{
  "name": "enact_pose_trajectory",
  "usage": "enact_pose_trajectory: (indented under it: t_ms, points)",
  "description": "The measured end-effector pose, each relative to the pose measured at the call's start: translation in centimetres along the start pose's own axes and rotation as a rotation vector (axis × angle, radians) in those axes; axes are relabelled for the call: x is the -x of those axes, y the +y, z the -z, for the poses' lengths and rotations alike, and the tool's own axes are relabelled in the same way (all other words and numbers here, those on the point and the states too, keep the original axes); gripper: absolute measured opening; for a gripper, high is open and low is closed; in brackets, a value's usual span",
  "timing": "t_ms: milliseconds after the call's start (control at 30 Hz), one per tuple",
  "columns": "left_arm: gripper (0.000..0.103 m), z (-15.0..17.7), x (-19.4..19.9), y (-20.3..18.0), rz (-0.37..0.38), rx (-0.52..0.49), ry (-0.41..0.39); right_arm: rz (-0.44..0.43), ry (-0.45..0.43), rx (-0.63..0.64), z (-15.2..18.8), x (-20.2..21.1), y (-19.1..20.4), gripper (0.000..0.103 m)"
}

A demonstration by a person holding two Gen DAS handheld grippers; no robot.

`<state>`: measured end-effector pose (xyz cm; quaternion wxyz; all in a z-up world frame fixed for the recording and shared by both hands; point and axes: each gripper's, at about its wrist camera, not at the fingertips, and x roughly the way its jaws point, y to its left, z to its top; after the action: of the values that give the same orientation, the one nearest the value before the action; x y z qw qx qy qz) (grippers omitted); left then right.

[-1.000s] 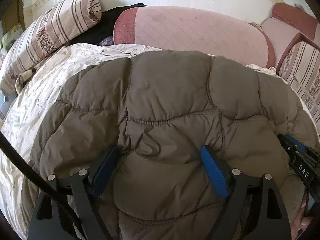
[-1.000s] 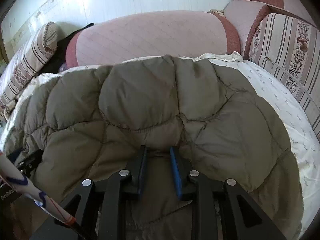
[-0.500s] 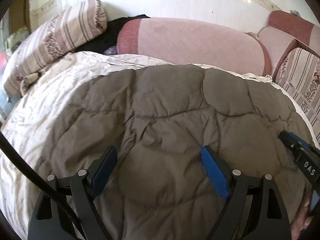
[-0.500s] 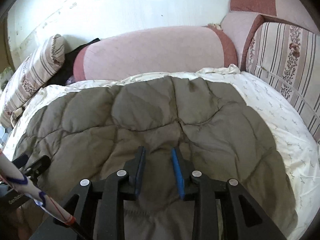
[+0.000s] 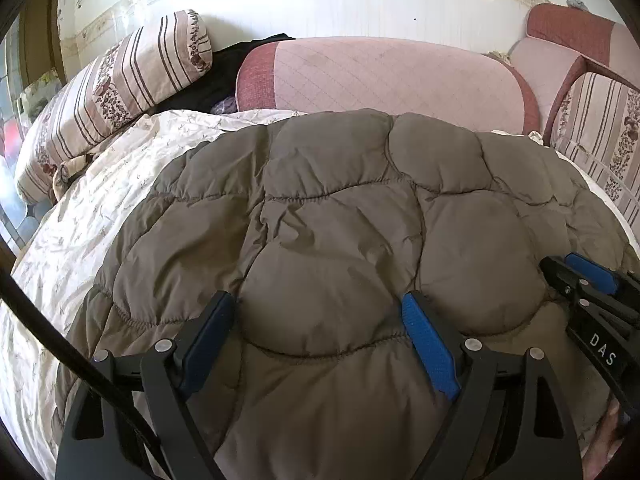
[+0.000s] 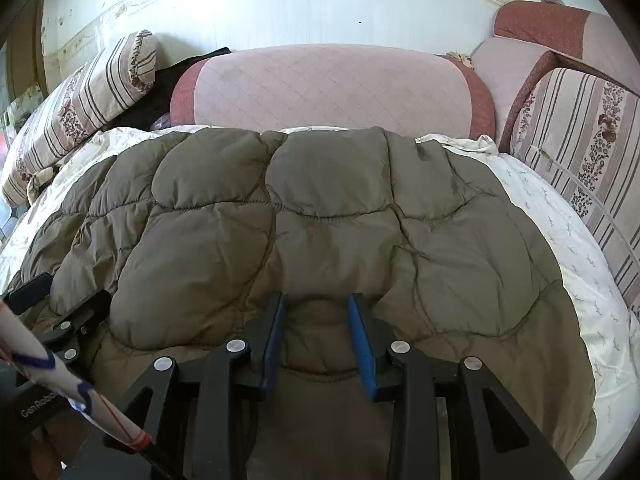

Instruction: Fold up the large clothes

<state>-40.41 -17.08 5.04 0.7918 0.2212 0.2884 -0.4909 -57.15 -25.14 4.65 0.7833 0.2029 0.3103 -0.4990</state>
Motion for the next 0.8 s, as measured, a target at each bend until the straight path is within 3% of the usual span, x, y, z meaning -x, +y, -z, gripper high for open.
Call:
enact_pose_trajectory:
  t_ms: [500, 800]
  points:
    - [0.085, 0.1, 1.9, 0.0, 0.004, 0.019, 0.001, -0.060, -0.036, -0.088, 0.4, 4.4, -1.5, 0.036]
    - [0.086, 5.3, 6.8, 0.6, -0.023, 0.040, 0.018, -0.096, -0.017, -0.098, 5.3, 8.1, -0.4, 0.044]
